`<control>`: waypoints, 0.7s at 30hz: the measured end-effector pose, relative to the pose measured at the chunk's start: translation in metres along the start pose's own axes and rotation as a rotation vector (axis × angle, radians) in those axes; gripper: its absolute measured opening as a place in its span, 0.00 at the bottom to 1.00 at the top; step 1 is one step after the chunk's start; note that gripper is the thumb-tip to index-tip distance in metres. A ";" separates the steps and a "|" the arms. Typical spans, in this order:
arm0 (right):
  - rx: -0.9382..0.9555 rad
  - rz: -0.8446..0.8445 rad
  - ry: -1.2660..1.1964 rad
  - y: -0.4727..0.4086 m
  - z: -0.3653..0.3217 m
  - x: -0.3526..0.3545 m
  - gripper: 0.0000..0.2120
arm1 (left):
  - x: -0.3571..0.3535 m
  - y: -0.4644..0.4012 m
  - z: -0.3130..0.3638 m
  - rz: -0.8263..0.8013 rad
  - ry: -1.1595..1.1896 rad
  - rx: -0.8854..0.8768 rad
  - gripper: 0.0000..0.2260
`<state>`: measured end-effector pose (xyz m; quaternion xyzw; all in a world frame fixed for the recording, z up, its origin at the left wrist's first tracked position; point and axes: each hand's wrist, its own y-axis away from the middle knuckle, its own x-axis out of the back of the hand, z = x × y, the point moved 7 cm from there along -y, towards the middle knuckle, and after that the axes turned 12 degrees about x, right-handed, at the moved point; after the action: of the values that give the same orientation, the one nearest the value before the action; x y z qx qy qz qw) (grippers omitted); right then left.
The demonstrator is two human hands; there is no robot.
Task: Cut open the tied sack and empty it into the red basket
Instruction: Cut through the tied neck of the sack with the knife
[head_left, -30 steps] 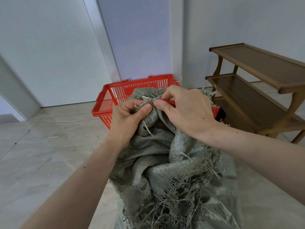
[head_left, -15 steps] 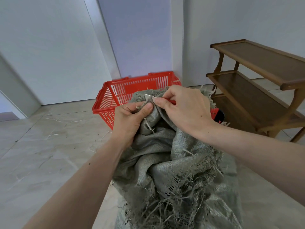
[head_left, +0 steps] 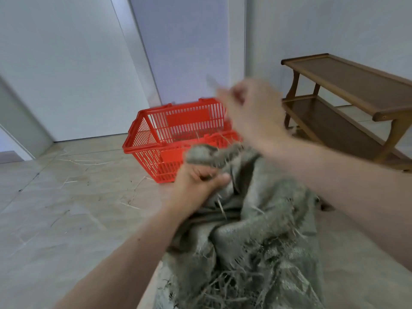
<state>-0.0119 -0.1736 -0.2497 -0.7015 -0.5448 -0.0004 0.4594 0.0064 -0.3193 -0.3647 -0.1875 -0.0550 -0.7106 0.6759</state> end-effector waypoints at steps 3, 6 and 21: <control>-0.023 0.030 -0.096 -0.016 0.004 0.018 0.28 | 0.026 -0.004 -0.012 0.145 0.146 0.098 0.07; -0.059 -0.198 -0.079 0.000 0.016 -0.003 0.21 | 0.042 -0.010 -0.013 0.147 0.280 0.119 0.08; -0.300 -0.330 -0.330 0.012 0.077 -0.012 0.20 | 0.054 -0.011 0.004 0.321 0.097 0.199 0.18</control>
<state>-0.0459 -0.1330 -0.3076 -0.6540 -0.7132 -0.0416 0.2490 -0.0043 -0.3676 -0.3403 -0.0916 -0.0618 -0.5930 0.7976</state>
